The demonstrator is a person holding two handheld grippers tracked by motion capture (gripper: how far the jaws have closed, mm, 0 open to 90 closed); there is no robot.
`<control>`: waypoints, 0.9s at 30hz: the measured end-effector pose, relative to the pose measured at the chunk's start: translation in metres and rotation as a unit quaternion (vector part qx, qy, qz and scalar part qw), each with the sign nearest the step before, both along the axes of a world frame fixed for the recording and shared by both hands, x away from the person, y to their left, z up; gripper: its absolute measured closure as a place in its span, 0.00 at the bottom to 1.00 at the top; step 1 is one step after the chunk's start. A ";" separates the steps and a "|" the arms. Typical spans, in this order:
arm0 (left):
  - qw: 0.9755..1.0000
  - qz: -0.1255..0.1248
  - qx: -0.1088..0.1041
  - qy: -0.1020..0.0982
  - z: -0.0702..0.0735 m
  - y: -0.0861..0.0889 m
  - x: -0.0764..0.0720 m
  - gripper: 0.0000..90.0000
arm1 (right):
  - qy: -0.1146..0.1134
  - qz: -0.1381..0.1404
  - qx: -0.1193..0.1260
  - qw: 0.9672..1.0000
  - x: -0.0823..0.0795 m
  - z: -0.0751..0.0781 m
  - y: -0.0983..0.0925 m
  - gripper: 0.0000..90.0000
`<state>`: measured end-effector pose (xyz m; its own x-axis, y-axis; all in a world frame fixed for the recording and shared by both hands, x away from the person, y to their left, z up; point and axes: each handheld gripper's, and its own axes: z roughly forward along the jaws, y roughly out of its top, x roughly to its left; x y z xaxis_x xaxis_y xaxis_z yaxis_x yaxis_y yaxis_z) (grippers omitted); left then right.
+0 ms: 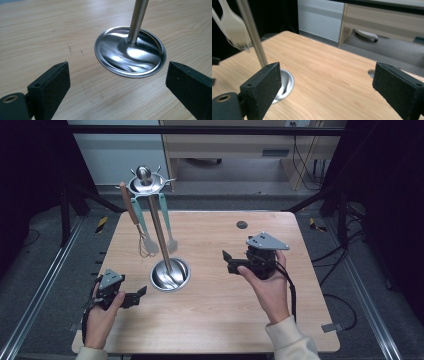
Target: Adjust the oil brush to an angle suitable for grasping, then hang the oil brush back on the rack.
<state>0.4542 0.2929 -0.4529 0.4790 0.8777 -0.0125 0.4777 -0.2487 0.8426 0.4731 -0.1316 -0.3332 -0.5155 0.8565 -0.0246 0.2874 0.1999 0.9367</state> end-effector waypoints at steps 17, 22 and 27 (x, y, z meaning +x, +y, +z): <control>1.000 0.016 0.003 -0.014 -0.004 0.005 0.001 0.05 | 0.042 -0.072 -0.020 0.996 -0.005 -0.058 -0.074 0.08; 1.000 0.022 0.007 -0.008 -0.009 0.011 0.003 0.05 | 0.062 -0.082 -0.020 0.994 -0.005 -0.074 -0.088 0.09; 1.000 0.027 0.015 -0.005 -0.012 0.011 0.004 0.05 | 0.083 -0.096 -0.016 0.992 -0.003 -0.089 -0.099 0.11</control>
